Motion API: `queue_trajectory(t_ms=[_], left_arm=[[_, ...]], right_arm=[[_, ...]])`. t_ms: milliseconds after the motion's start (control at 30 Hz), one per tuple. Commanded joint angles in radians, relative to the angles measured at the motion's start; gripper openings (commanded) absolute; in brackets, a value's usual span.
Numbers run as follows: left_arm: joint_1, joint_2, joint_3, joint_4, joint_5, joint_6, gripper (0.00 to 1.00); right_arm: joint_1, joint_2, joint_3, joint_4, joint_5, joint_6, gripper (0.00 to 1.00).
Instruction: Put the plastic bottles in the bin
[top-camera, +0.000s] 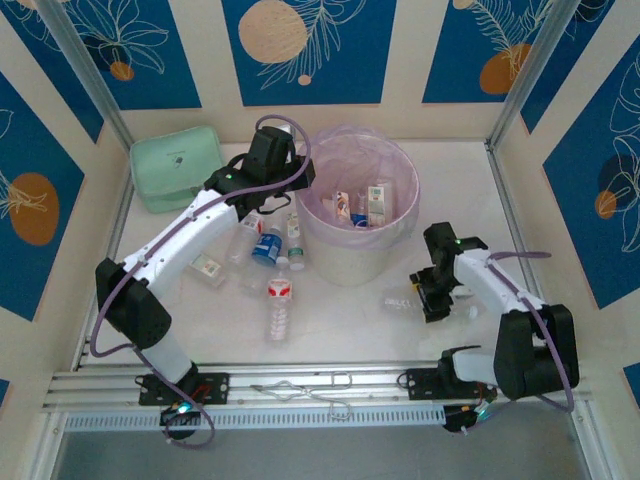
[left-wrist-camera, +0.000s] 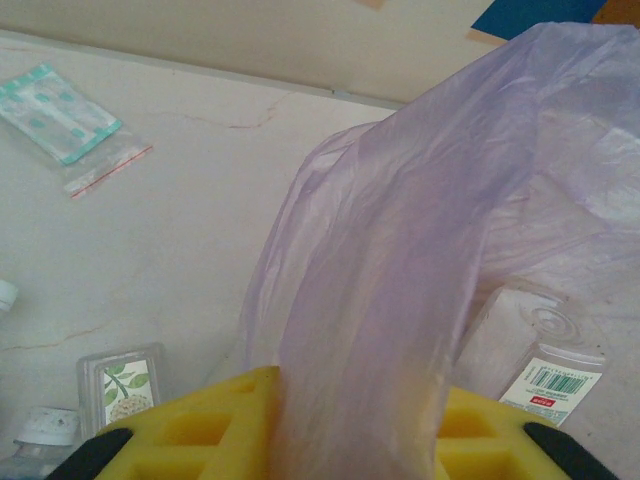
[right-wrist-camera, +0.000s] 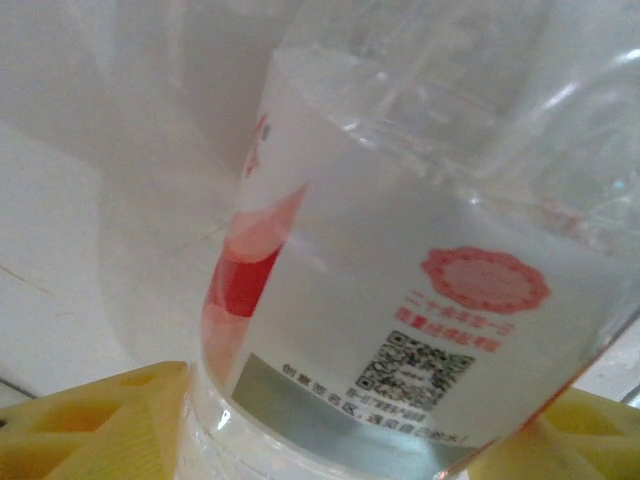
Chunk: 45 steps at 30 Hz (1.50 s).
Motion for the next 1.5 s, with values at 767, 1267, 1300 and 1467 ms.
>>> queue_trajectory(t_ms=[767,1267,1300,1467], left_arm=[[0.010,0.039,0.095,-0.047,-0.002,0.035,0.30],[0.007,0.036,0.094,-0.071,-0.009,0.067,0.30],[0.005,0.038,0.096,-0.079,-0.013,0.069,0.30],[0.006,0.035,0.081,-0.075,-0.016,0.069,0.30]], right_arm=[[-0.098,0.113,0.366,-0.164,0.306,-0.542,0.37],[-0.179,-0.135,0.801,-0.053,0.167,-1.171,0.30],[-0.172,-0.122,0.861,-0.053,0.141,-1.184,0.27],[-0.021,0.013,1.142,-0.085,0.052,-1.245,0.22]])
